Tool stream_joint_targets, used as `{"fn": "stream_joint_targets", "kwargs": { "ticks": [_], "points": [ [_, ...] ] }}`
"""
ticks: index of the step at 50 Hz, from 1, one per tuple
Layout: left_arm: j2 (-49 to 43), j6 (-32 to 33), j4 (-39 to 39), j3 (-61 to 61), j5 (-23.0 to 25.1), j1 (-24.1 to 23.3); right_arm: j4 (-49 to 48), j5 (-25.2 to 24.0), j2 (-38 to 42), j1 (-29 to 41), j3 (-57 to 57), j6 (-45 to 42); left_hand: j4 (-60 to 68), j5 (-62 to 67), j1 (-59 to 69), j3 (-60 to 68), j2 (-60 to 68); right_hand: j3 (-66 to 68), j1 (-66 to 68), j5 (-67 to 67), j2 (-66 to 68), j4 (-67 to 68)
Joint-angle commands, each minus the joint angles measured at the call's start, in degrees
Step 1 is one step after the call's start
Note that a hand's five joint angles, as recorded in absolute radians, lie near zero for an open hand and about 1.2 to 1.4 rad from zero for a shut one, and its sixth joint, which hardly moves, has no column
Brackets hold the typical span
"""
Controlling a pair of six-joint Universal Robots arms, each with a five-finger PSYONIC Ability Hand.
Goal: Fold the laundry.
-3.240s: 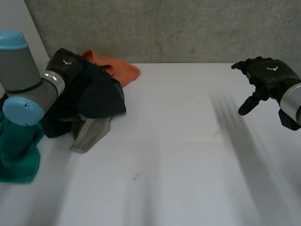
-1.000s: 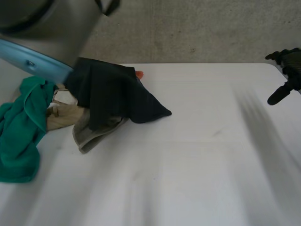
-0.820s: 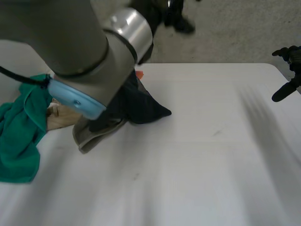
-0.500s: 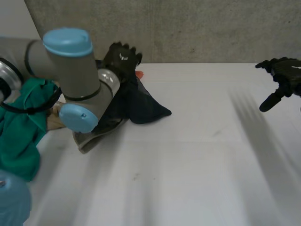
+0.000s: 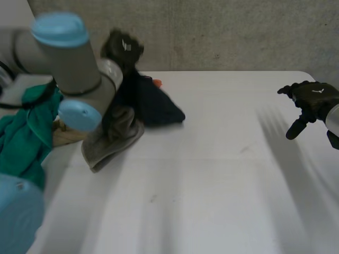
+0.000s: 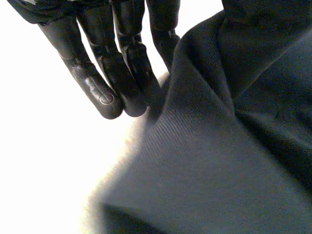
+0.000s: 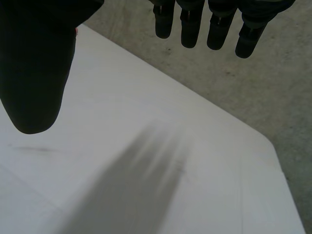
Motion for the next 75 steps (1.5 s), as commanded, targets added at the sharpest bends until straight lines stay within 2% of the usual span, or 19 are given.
{"fn": "stream_joint_targets", "kwargs": {
  "ticks": [1, 5, 9, 17, 21, 22, 23, 24, 26, 35, 42, 48, 52, 56, 62, 63, 66, 70, 75],
  "points": [
    [13.54, -24.37, 7.74, 1.48, 6.59, -4.92, -0.08, -0.07, -1.89, -2.17, -0.94, 1.96, 11.68, 14.42, 13.99, 12.35, 11.55, -1.49, -2.12, -2.71, -1.56, -1.55],
    [15.4, -33.1, 10.56, 2.89, 8.89, -8.34, -0.08, -0.16, -2.94, -3.67, -1.73, 4.24, 11.68, 14.42, 13.99, 12.35, 11.55, -1.49, -2.12, -2.71, -1.56, -1.55],
    [14.61, -37.68, 11.1, 3.25, 7.58, -11.77, -0.08, -0.33, -3.91, -5.16, -2.17, 6.27, 11.68, 14.42, 13.99, 12.35, 11.55, -1.49, -2.12, -2.71, -1.56, -1.55],
    [6.19, -42.35, 10.74, -2.89, 7.31, -18.37, -0.08, -0.77, -5.67, -7.19, -2.44, 8.91, 11.68, 14.42, 13.99, 12.35, 11.55, -1.49, -2.12, -2.71, -1.56, -1.55],
    [1.09, -41.83, 10.22, -5.36, 6.87, -19.96, 0.27, -1.39, -5.84, -7.37, -2.09, 9.09, 11.68, 14.42, 13.99, 12.35, 11.55, -1.49, -2.12, -2.71, -1.56, -1.55],
    [0.38, -41.39, 9.96, -5.63, 6.78, -19.96, 0.28, -1.57, -5.76, -7.28, -2.09, 9.09, 7.2, 9.94, 9.51, 7.87, 7.08, -1.49, -2.12, -2.71, -1.56, -1.55],
    [-0.33, -41.04, 9.61, -5.8, 6.69, -20.05, 0.28, -1.65, -5.76, -7.19, -1.91, 9.09, -5.84, -3.1, -3.52, -5.16, -5.96, -1.49, -2.12, -2.71, -1.56, -1.55],
    [-0.94, -40.34, 8.73, -6.07, 6.69, -19.96, 0.28, -1.92, -5.58, -7.02, -1.65, 9.0, -36.44, -33.7, -34.13, -35.77, -36.56, -1.49, -2.12, -2.71, -1.56, -1.55],
    [0.01, -39.9, 7.32, -6.33, 7.04, -19.79, 0.45, -2.27, -5.49, -6.58, -1.21, 8.91, -58.32, -55.58, -56.01, -57.65, -58.45, -1.49, -2.12, -2.71, -1.56, -1.55],
    [15.3, -35.95, 3.01, -13.62, 7.04, -13.11, 3.17, -4.55, -6.37, -2.89, 2.04, 6.71, -58.32, -55.58, -56.01, -57.65, -58.45, -1.49, -2.12, -2.71, -1.56, -1.55],
    [20.06, -21.72, 5.2, -25.13, 6.87, -1.69, 7.39, -10.0, -10.06, 4.67, 10.56, -0.48, -58.32, -55.58, -56.01, -57.65, -58.45, -1.49, -2.12, -2.71, -1.56, -1.55],
    [11.74, -6.0, 7.05, -27.78, 8.18, 7.71, 0.22, -11.23, -12.52, 10.64, 20.57, -7.51, -58.32, -55.58, -56.01, -57.65, -58.45, -1.49, -2.12, -2.71, -1.56, -1.55],
    [4.44, -0.62, 7.67, -24.63, 10.2, 10.27, -9.0, -11.15, -11.48, 12.93, 25.41, -7.97, -58.32, -55.58, -56.01, -57.65, -58.45, -1.49, -2.12, -2.71, -1.56, -1.55],
    [-2.78, 1.15, 8.02, -19.44, 12.05, 10.54, -15.53, -10.01, -8.84, 13.73, 27.79, -7.26, -58.32, -55.58, -56.01, -57.65, -58.45, -1.49, -2.12, -2.71, -1.56, -1.55],
    [-10.52, 3.69, 7.76, -12.23, 12.32, 10.71, -18.18, -6.93, -6.2, 14.34, 28.5, -6.38, -58.32, -55.58, -56.01, -57.65, -58.45, -1.49, -2.12, -2.71, -1.56, -1.55],
    [-11.31, 4.92, 7.15, -10.83, 11.8, 10.89, -18.18, -6.15, -5.5, 14.26, 28.41, -6.47, -36.8, -34.06, -34.49, -36.13, -36.93, -1.49, -2.12, -2.71, -1.56, -1.55],
    [-10.97, 5.98, 6.35, -9.85, 10.91, 11.15, -18.27, -5.17, -4.97, 14.17, 28.24, -6.65, 8.54, 11.28, 10.85, 9.22, 8.42, -1.49, -2.12, -2.71, -1.56, -1.55],
    [-7.55, 5.2, 7.4, -9.76, 7.93, 11.68, -18.71, -4.29, -4.0, 14.08, 27.62, -7.09, 11.68, 14.42, 13.99, 12.35, 11.55, -1.49, -2.12, -2.71, -1.56, -1.55],
    [0.27, 2.04, 16.79, -11.16, 0.03, 17.73, -18.8, -3.68, -3.91, 14.52, 26.57, -6.91, 11.68, 14.42, 13.99, 12.35, 11.55, -1.49, -2.12, -2.71, -1.56, -1.55]
  ]
}}
